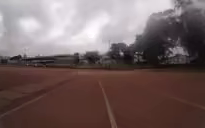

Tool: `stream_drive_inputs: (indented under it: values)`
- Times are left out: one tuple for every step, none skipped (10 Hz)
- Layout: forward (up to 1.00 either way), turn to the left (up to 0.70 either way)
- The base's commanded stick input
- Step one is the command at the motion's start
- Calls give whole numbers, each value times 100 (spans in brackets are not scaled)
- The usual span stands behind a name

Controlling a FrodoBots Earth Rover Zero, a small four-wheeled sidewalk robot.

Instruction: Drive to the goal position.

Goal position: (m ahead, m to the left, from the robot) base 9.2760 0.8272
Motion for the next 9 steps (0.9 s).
stream_drive_inputs:
  values:
    - [70, 34]
    - [70, 18]
    - [70, 9]
    - [70, 6]
    - [70, 5]
    - [70, 4]
    - [70, 3]
    - [70, 3]
    - [70, 2]
